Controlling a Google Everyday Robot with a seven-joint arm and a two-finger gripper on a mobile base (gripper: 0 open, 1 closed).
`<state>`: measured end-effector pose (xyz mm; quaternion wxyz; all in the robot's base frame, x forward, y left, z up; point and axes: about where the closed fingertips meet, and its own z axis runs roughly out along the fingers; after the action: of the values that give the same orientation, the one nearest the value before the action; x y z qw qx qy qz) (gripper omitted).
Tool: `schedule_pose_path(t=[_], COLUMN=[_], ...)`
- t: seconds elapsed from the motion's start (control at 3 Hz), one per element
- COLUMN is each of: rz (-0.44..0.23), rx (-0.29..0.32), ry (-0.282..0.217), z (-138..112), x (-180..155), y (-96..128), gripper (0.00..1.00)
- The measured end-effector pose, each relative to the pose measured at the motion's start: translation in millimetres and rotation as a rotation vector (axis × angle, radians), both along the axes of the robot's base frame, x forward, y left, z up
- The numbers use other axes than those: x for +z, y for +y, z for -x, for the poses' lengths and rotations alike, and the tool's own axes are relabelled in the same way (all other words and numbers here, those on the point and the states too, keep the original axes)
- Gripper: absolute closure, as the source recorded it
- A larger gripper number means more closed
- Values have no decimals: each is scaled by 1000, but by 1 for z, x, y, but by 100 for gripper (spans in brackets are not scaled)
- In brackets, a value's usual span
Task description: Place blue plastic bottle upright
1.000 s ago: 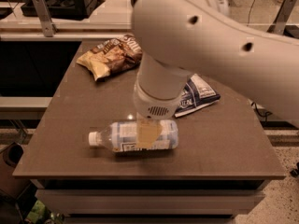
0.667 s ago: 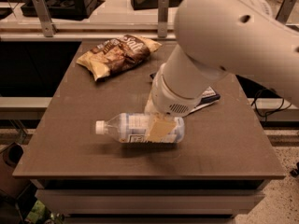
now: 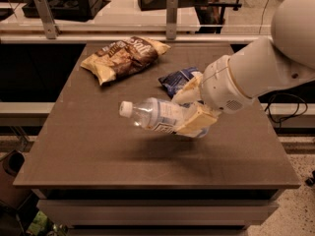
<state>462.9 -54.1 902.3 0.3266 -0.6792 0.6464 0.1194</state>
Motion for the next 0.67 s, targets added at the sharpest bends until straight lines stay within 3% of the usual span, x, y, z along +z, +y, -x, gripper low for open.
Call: schedule_pose_path(t=[0.33,0.67], rz=[-112,-219], rx=[86,180], ry=[-41,-78], z=[-3,-9], x=[16,28], y=[-14,-12], gripper=[100,100])
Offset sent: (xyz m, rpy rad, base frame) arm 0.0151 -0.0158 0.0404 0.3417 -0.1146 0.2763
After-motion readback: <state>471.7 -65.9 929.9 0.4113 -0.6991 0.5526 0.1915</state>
